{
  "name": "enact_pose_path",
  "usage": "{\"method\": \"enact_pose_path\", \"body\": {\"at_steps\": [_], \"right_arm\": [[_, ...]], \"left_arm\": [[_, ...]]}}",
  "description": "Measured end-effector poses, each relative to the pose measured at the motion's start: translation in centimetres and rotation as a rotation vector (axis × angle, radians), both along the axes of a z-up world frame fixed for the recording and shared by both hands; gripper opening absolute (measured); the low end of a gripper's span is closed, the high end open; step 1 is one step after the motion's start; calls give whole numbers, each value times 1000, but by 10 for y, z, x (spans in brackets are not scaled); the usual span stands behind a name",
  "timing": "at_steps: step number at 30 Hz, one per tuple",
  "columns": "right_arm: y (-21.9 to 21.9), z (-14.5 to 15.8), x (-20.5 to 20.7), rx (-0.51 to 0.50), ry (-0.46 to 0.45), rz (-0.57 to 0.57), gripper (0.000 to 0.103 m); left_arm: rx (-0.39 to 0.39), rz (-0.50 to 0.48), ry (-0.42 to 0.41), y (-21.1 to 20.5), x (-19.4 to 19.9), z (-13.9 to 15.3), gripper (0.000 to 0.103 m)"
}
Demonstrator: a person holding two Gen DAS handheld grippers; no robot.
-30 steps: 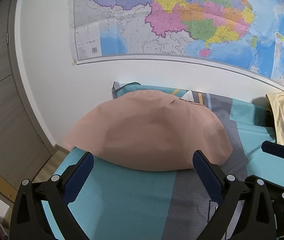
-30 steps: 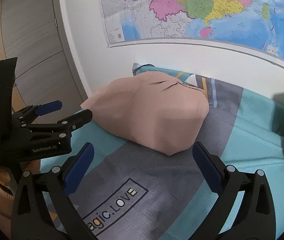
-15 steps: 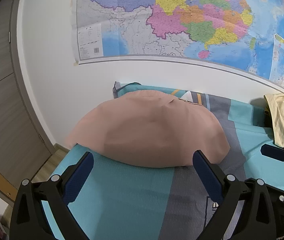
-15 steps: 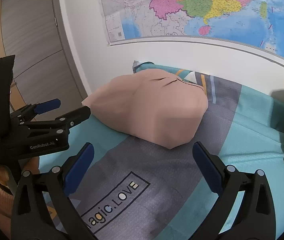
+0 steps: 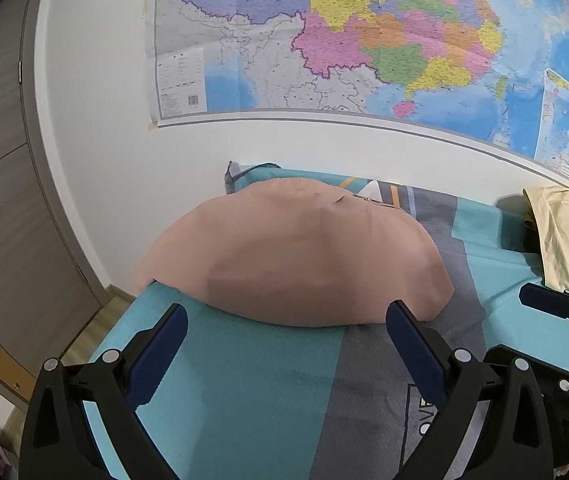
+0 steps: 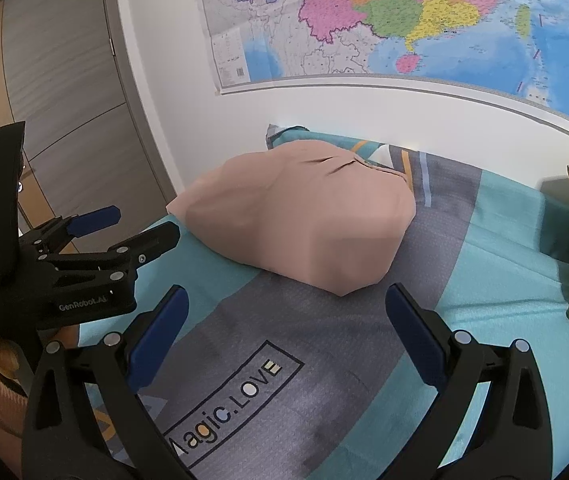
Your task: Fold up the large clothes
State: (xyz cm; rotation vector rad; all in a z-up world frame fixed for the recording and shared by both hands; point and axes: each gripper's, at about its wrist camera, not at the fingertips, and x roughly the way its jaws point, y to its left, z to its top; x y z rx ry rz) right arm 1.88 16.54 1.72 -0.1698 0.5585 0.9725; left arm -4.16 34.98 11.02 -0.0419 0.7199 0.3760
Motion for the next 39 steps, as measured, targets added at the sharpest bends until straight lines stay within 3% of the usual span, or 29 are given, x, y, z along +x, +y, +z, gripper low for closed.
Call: {"method": "enact_pose_path", "body": {"at_steps": [39], "right_arm": [[-3, -2, -5, 12, 15, -16, 97]], "left_arm": [[-10, 0, 13, -6, -7, -6, 96]]}}
